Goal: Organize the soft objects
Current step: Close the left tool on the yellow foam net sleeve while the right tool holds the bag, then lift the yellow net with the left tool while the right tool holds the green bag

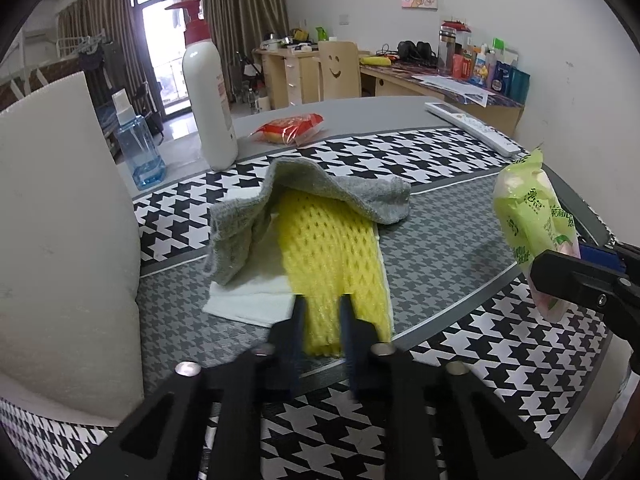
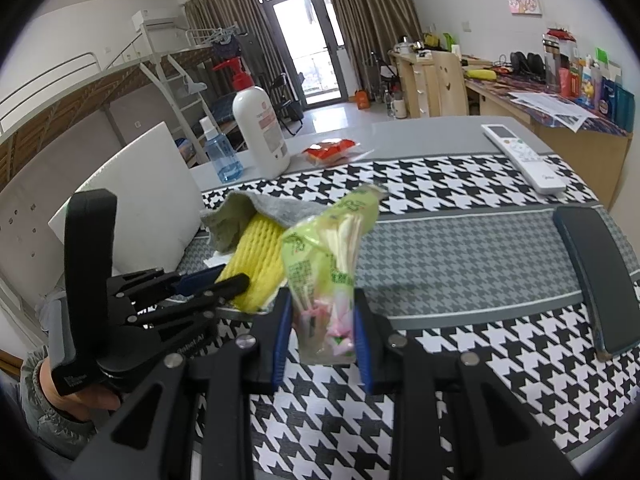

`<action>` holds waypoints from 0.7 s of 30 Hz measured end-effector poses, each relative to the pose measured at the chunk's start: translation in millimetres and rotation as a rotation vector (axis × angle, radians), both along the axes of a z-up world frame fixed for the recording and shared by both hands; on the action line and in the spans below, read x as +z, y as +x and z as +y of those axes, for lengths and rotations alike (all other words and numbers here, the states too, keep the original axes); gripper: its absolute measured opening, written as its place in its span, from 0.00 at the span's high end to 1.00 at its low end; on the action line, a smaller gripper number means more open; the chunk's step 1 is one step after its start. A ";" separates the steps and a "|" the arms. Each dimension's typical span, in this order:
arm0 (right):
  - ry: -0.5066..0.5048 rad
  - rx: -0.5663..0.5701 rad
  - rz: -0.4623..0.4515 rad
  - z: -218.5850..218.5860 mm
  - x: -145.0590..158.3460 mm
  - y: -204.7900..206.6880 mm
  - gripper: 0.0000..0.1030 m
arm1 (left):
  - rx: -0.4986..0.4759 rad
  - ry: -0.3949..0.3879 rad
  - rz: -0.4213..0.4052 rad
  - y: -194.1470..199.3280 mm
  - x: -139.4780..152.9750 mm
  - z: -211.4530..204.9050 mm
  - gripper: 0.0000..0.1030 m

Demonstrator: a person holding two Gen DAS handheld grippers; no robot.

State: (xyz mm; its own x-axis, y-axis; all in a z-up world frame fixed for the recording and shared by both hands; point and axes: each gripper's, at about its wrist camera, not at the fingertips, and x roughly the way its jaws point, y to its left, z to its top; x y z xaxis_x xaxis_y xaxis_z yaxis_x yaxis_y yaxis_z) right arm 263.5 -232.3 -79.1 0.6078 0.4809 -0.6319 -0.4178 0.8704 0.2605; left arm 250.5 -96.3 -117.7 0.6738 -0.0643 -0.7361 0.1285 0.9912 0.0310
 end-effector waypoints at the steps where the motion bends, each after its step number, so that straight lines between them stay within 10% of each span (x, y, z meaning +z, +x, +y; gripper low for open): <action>1: 0.000 -0.001 0.001 0.1 -0.2 -0.2 0.68 | -0.003 -0.008 -0.006 -1.2 1.9 0.7 0.87; 21: -0.016 0.010 -0.041 7.7 14.3 -14.8 0.68 | -0.056 -0.036 -0.130 -33.1 41.0 2.2 0.88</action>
State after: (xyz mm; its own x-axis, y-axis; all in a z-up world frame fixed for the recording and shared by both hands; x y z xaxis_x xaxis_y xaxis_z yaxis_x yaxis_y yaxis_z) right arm 248.7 -224.6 -64.8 0.6289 0.4770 -0.6139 -0.4362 0.8701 0.2293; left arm 217.4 -94.0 -76.7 0.7578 -0.1292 -0.6396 0.1805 0.9834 0.0153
